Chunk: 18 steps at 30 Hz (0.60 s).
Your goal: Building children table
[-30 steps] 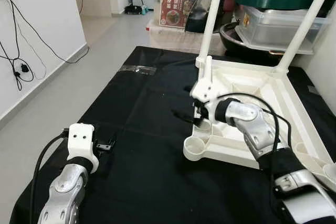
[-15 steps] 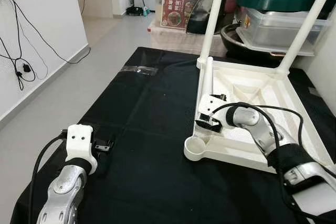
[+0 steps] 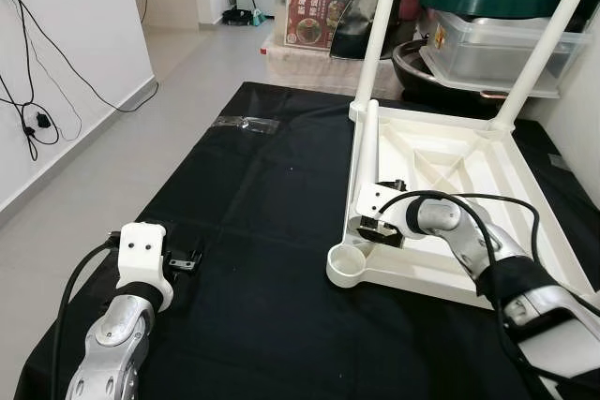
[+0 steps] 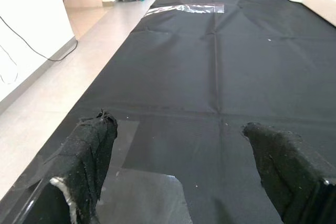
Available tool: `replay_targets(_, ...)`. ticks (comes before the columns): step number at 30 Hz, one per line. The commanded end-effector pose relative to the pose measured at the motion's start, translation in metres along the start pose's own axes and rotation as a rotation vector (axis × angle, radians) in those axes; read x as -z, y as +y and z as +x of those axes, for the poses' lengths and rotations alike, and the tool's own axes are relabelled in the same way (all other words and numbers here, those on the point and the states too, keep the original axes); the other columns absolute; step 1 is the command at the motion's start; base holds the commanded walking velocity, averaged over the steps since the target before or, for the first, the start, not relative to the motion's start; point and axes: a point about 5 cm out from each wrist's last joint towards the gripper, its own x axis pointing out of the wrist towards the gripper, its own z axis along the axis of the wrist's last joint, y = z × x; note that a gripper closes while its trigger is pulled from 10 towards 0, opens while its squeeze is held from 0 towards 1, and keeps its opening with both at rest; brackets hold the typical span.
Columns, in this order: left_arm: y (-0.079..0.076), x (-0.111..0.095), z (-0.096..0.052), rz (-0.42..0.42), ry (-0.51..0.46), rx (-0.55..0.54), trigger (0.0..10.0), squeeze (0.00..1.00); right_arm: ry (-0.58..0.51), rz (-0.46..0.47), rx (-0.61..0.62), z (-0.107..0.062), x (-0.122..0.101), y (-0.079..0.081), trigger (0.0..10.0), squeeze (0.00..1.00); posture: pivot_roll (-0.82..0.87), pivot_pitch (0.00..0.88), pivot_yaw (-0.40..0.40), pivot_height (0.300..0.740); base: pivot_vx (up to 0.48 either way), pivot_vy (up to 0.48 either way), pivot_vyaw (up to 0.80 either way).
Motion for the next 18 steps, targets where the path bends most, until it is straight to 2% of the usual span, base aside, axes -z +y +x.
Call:
replay_targets(1,-0.001,0.003,0.0,0.004,0.012,-0.005,10.0,0.0,0.015,-0.02,0.034,0.002,-0.001,-0.003,10.0,0.0,0.11,0.0,-0.094,0.74,0.0,0.0,0.0)
replay_targets(2,-0.001,0.003,0.0,0.004,0.012,-0.005,10.0,0.0,0.015,-0.02,0.034,0.002,-0.001,-0.003,10.0,0.0,0.11,0.0,-0.094,0.74,0.0,0.0,0.0)
replay_targets(4,0.0,0.003,0.0,0.006,0.014,-0.012,10.0,0.0,0.015,0.005,0.139,0.003,-0.005,-0.013,9.8,0.0,0.11,0.0,-0.094,0.74,0.0,0.0,0.0)
replay_targets(5,0.001,0.004,0.0,0.007,0.015,-0.014,10.0,0.0,0.01,0.018,0.177,0.004,-0.007,-0.016,9.6,0.0,0.11,0.0,-0.094,0.74,0.0,0.0,0.0)
replay_targets(6,0.001,0.004,0.0,0.006,0.017,-0.016,10.0,0.0,0.002,0.042,0.207,0.004,-0.008,-0.018,8.7,0.0,0.11,0.0,-0.096,0.74,0.0,0.0,0.0)
replay_targets(8,0.001,0.004,-0.001,0.006,0.018,-0.018,10.0,0.0,-0.003,0.057,0.222,0.005,-0.009,-0.018,8.7,0.0,0.11,0.0,-0.096,0.74,0.0,0.0,0.0)
replay_targets(9,0.001,0.004,-0.001,0.007,0.018,-0.019,10.0,0.0,-0.015,0.061,0.236,0.006,-0.011,-0.017,0.0,0.0,0.11,0.0,-0.095,0.74,0.0,0.0,0.0)
replay_targets(18,0.001,0.006,0.0,0.02,0.025,-0.021,10.0,0.0,-0.069,0.136,0.242,0.013,-0.011,0.004,0.0,0.0,0.11,0.0,-0.084,0.74,0.0,0.0,0.0)
